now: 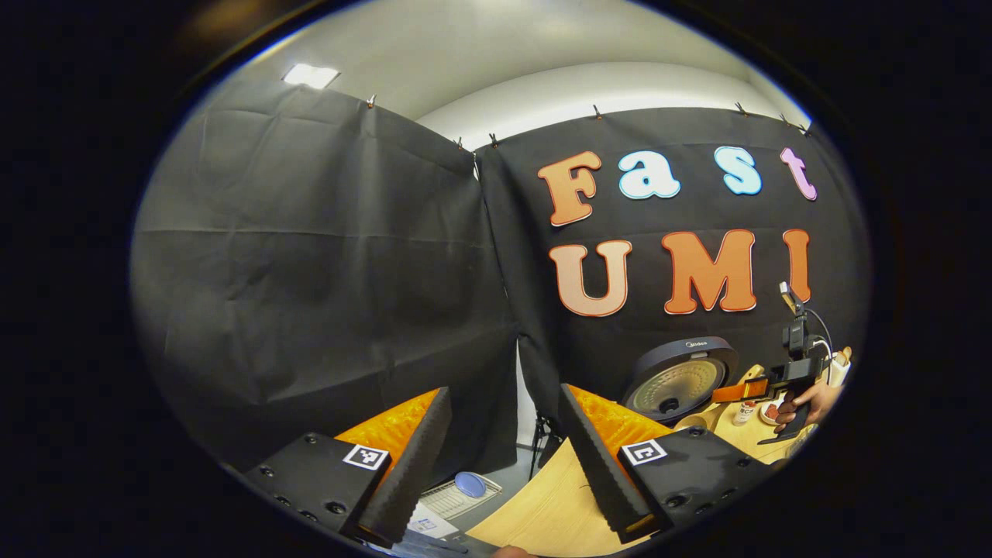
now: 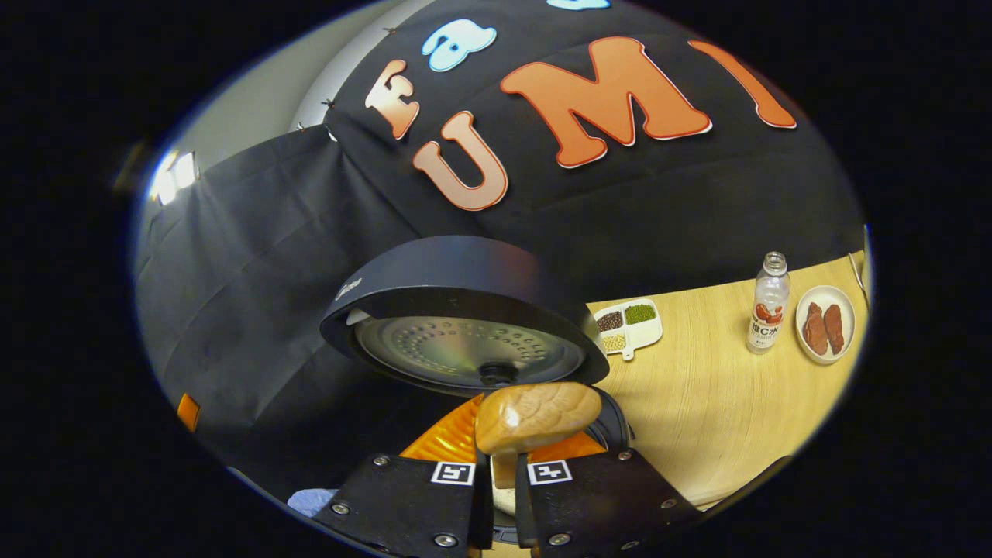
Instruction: Close the left gripper, press the button to open the rice cooker; take a wooden spoon from the chopstick holder with the right hand, scoop a spoonful of rice and pour it into the rice cooker, then put the wooden spoon back into the chopstick holder.
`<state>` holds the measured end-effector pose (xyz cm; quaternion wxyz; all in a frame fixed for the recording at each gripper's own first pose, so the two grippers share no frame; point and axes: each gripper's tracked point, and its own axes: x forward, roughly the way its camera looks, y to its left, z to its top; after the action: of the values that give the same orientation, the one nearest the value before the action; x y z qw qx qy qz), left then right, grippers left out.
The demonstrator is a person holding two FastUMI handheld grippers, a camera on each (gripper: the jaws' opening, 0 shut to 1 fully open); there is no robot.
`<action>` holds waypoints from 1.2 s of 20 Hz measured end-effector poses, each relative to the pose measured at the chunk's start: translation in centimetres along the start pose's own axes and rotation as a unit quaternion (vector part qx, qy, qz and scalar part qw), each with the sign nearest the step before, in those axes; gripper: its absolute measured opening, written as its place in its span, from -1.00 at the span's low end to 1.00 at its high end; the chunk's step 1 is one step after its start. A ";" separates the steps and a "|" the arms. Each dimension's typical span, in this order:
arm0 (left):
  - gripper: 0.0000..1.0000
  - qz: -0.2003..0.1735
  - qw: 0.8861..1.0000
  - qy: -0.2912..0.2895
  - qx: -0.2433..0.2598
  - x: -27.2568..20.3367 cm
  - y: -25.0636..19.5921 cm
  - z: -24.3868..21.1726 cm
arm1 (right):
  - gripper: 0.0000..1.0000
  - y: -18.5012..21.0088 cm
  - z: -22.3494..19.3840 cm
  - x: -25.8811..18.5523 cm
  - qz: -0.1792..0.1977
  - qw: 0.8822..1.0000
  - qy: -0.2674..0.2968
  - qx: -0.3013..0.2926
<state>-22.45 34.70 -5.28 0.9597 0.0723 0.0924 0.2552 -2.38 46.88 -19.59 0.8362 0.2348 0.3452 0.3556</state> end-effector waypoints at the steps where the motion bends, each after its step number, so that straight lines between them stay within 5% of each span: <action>1: 0.72 0.002 1.000 -0.001 0.000 0.1 0.3 0.1 | -0.79 0.2 0.1 0.0 0.000 1.000 -0.001 -0.006; 5: 1.00 0.010 1.000 0.000 0.004 -0.3 1.1 0.2 | -0.79 0.8 0.2 -0.3 0.000 0.999 -0.001 -0.034; 10: 0.72 0.018 1.000 -0.001 0.011 -1.0 2.5 0.5 | -0.79 1.8 0.7 -0.4 0.002 0.997 -0.006 -0.077; 14: 0.87 0.024 1.000 0.001 0.010 -1.4 3.2 0.4 | -0.79 2.5 0.5 -0.3 0.006 0.994 -0.005 -0.105; 24: 0.87 0.026 1.000 0.005 0.011 -1.8 3.7 0.0 | -0.79 4.2 0.6 -1.2 0.008 0.963 -0.017 -0.267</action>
<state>-25.75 36.99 -4.29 0.9514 0.0839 0.0980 0.2795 -4.40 48.60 -16.05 0.8716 0.0118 0.2212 0.4374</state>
